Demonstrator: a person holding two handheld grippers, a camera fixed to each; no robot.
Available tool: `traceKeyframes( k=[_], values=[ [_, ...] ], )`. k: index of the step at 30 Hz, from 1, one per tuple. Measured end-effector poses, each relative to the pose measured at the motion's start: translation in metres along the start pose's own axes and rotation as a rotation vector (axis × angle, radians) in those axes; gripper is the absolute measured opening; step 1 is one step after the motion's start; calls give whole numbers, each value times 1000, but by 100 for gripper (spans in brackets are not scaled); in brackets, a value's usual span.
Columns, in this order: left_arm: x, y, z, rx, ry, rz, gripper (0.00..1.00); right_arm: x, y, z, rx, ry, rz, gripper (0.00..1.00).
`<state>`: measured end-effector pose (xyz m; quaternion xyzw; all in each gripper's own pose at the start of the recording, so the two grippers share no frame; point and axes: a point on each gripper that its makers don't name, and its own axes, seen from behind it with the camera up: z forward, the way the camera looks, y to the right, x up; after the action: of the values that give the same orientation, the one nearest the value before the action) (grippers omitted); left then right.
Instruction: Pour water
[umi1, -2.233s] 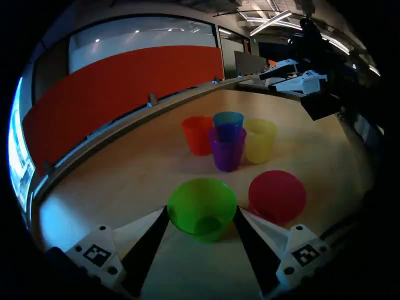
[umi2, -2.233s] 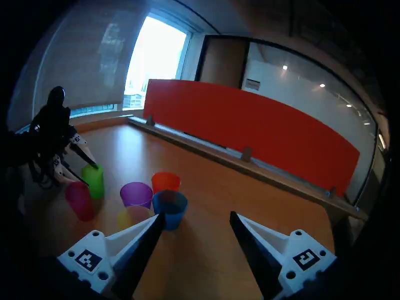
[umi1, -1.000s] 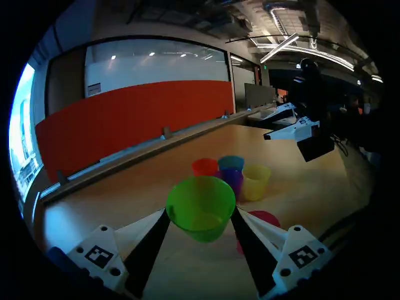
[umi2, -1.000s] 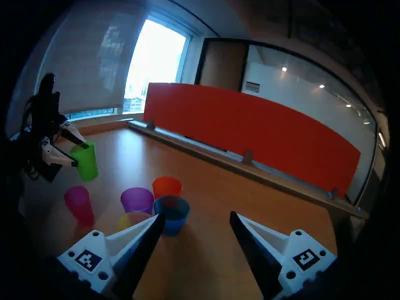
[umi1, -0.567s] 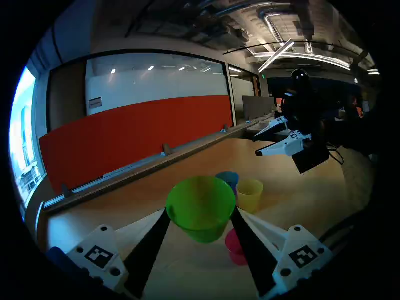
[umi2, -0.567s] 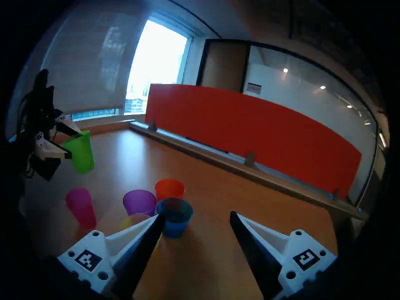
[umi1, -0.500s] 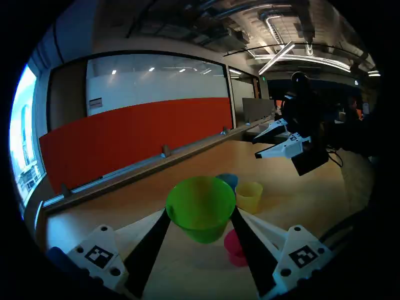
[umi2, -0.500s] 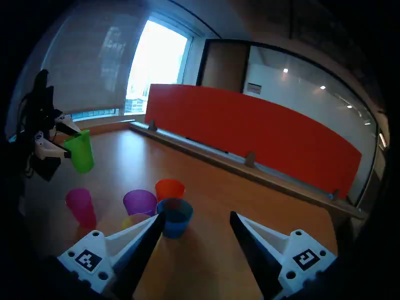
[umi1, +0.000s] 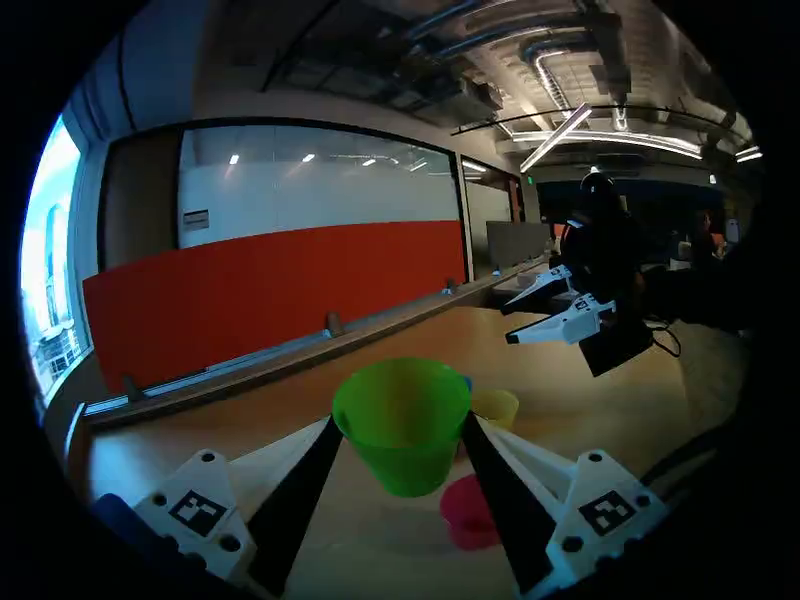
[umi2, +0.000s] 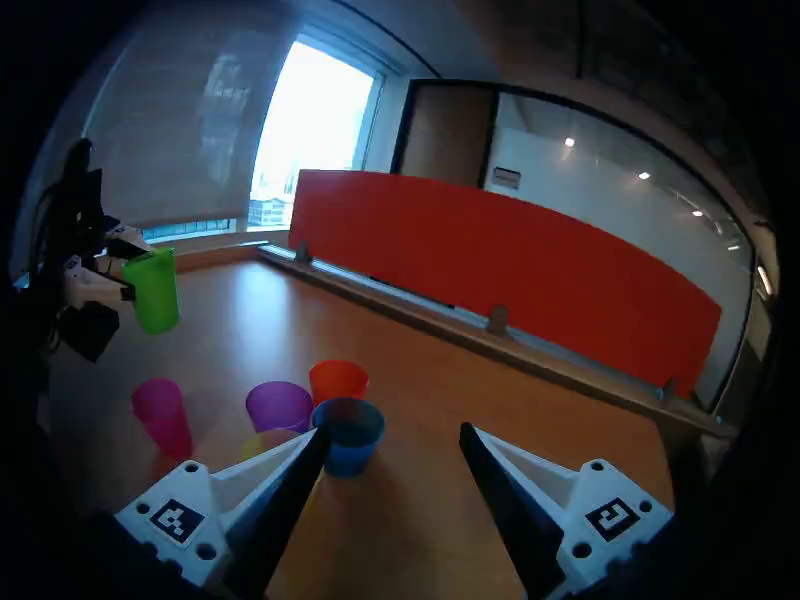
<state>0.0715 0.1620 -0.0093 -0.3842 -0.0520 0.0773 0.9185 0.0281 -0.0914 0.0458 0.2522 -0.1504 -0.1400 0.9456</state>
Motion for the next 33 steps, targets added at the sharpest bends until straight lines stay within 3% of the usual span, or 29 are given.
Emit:
traceKeyframes(
  k=[15,18,27,33],
  values=[
    [10,10,5,-17,53,-51,86,1,-2,1,-1,6,5,100],
    [11,17,5,-44,61,-55,85,2,-3,2,2,11,7,100],
    [15,30,-1,-88,59,-11,83,3,-7,11,11,16,6,100],
    [15,33,-1,-100,60,-22,83,2,-5,19,18,13,10,100]
  ],
)
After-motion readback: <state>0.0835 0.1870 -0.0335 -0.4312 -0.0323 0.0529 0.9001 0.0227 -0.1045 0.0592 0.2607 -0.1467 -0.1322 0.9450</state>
